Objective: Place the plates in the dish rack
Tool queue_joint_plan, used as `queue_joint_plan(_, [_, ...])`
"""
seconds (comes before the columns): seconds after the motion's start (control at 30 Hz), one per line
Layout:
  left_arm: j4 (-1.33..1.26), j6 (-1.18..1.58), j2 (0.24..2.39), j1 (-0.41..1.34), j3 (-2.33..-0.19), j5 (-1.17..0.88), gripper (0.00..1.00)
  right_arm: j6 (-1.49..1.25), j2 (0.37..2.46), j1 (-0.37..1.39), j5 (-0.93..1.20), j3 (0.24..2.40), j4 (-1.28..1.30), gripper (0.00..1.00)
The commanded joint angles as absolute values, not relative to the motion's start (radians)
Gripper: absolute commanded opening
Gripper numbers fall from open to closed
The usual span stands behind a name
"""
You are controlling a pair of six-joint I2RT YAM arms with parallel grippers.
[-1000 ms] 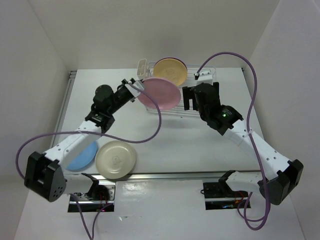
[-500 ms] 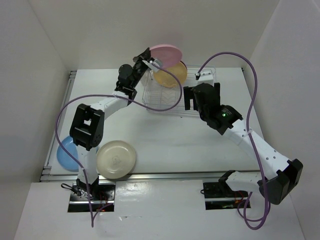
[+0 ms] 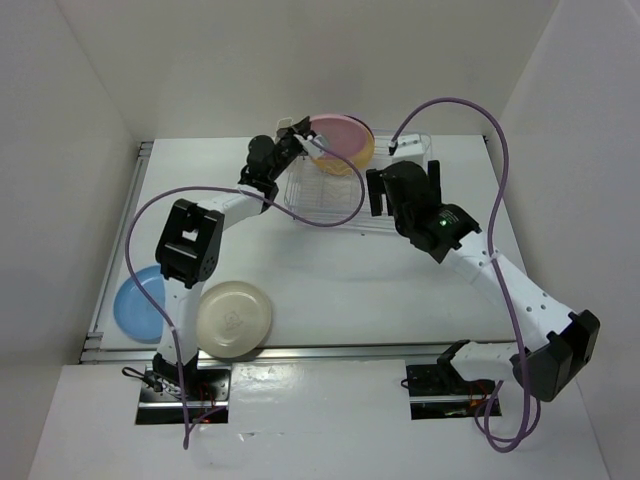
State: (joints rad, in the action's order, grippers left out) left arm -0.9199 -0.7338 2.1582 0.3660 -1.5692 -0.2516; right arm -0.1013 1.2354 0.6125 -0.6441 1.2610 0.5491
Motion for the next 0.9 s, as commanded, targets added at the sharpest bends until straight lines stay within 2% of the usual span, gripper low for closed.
queue_joint_plan(0.0, [-0.977,-0.750,2.206,0.373,-1.638,-0.282,0.00,-0.081,1.273,0.607,-0.669,1.316,0.528,1.00])
queue_joint_plan(0.33, [-0.968,-0.750,2.258,0.373,-1.645,-0.293,0.00,-0.063,1.304,0.607,-0.669,1.298,0.526,1.00])
queue_joint_plan(0.37, [-0.959,-0.750,2.258,0.373,-1.625,-0.293,0.04,-0.049,1.304,0.607,-0.669,1.298,0.514,1.00])
queue_joint_plan(0.4, [-0.959,-0.750,2.249,0.382,-1.612,-0.293,0.21,-0.049,1.316,0.607,-0.669,1.298,0.514,1.00])
queue_joint_plan(0.5, [-0.934,-0.750,2.240,0.391,-1.557,-0.304,0.55,-0.037,1.316,0.607,-0.669,1.307,0.491,1.00])
queue_joint_plan(0.57, [-0.919,-0.750,2.230,0.400,-1.528,-0.304,0.68,-0.025,1.316,0.607,-0.669,1.307,0.480,1.00])
queue_joint_plan(0.7, [-0.928,-0.739,2.188,0.413,-1.467,-0.279,0.70,-0.025,1.316,0.607,-0.678,1.289,0.471,1.00])
queue_joint_plan(0.87, [-0.962,-0.661,2.042,0.431,-1.368,-0.123,0.71,-0.025,1.295,0.607,-0.655,1.249,0.440,1.00])
